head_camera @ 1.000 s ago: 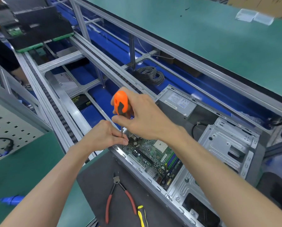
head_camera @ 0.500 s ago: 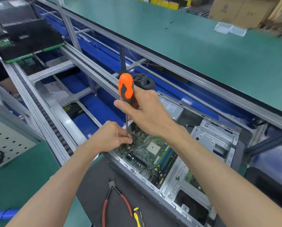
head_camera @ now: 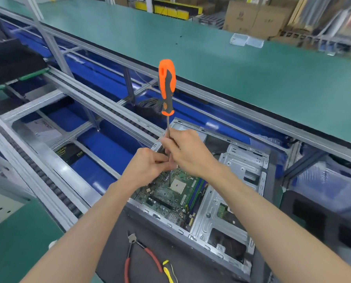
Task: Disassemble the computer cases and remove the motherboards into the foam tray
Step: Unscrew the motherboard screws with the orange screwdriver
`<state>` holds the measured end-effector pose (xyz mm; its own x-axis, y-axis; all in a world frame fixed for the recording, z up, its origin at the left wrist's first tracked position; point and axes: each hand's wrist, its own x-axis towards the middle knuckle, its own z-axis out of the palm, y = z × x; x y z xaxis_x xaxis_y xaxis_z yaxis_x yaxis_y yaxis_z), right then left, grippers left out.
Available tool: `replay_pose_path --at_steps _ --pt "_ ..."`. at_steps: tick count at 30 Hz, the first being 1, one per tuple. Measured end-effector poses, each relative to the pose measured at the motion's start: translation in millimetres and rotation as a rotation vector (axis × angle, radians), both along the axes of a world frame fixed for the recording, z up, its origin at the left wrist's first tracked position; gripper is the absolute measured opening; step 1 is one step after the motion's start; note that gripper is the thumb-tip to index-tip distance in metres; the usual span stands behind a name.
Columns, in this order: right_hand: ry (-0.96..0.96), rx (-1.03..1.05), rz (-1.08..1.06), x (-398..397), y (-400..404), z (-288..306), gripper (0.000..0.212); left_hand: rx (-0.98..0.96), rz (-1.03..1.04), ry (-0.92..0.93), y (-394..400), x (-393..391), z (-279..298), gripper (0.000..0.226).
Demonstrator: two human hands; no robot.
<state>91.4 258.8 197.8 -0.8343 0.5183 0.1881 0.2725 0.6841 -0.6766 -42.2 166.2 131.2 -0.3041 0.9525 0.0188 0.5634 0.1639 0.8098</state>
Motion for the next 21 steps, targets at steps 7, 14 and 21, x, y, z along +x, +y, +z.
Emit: replay_pose_path --at_steps 7,14,21 --pt "0.027 0.032 -0.138 18 1 18 0.027 -0.288 -0.172 0.231 14 -4 -34 0.032" --pt "0.055 0.061 -0.264 26 -7 36 0.029 -0.307 -0.268 0.254 29 17 -53 0.040" --pt "0.045 0.055 -0.337 33 -21 42 0.027 -0.148 -0.353 0.274 37 32 -53 0.065"
